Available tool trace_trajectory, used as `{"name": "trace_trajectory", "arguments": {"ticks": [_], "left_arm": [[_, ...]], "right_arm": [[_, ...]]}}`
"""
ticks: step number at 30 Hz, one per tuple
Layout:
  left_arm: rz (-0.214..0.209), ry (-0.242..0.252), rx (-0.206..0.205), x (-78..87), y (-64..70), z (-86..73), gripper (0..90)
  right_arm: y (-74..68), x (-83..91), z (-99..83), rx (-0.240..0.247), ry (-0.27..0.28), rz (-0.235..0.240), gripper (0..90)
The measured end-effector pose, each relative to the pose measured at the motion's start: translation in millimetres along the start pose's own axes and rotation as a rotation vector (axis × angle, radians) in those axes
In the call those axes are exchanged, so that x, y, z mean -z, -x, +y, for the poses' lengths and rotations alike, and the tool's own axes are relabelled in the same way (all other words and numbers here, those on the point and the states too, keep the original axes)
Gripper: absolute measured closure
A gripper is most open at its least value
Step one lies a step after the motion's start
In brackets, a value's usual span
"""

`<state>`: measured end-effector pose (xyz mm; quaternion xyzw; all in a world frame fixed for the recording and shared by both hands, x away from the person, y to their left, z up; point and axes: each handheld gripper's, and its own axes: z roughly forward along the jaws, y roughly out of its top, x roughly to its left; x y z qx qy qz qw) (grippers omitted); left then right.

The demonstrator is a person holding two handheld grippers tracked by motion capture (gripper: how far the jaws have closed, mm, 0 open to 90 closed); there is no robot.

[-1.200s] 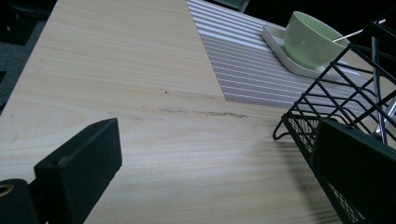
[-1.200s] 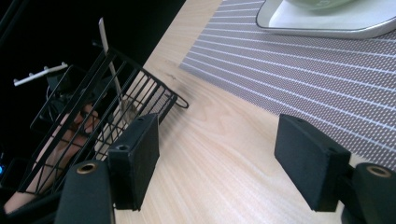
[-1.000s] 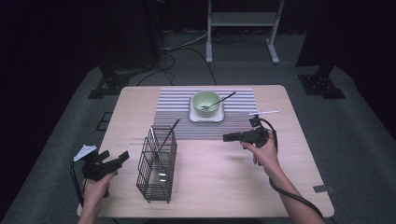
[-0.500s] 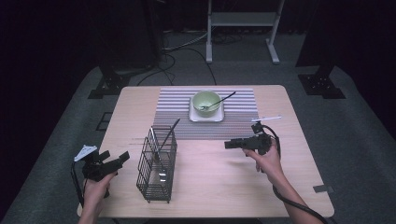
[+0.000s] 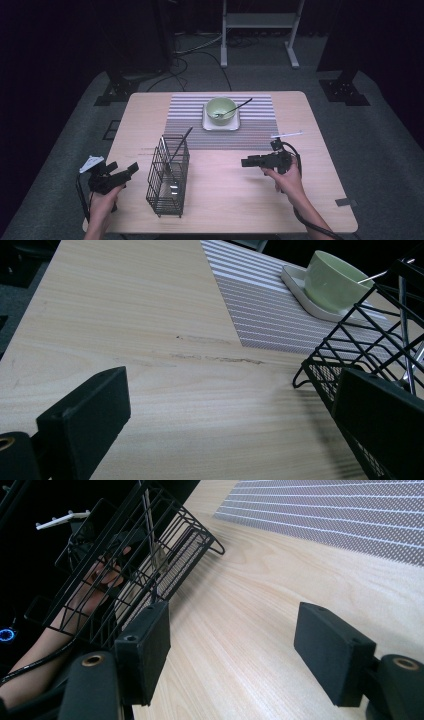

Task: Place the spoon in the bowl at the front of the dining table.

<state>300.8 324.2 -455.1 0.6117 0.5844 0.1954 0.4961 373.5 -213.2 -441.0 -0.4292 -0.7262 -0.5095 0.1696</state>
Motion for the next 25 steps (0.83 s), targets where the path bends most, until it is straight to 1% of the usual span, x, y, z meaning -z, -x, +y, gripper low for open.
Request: {"name": "trace_trajectory", "arguments": {"ticks": [7,11,16,20,22,24,25], "left_arm": [[0.0,0.0,-0.003,0.0,0.7,-0.1,1.0],[0.0,-0.001,-0.003,-0.1,0.8,-0.2,1.0],[-0.001,-0.003,-0.005,-0.2,0.9,-0.3,1.0],[-0.001,-0.006,-0.009,-0.4,1.5,-0.5,1.0],[-0.002,-0.005,-0.011,-0.9,2.4,-0.5,1.0],[-0.004,-0.005,-0.011,-1.1,3.2,-0.3,1.0],[-0.004,-0.005,-0.011,-1.1,3.2,-0.3,1.0]], "right_arm": [[-2.0,2.5,-12.0,-0.002,0.003,0.017,29.7],[-1.2,4.3,-16.3,-0.01,0.006,0.019,29.7],[-3.0,8.2,-23.5,-0.008,0.011,0.022,29.7],[-5.1,11.2,-30.0,-0.001,0.025,0.024,29.7],[-5.2,11.5,-34.0,-0.001,0.036,0.032,29.7],[-5.9,12.3,-39.0,-0.006,0.055,0.051,29.7],[-5.9,12.3,-39.0,-0.006,0.055,0.051,29.7]]}}
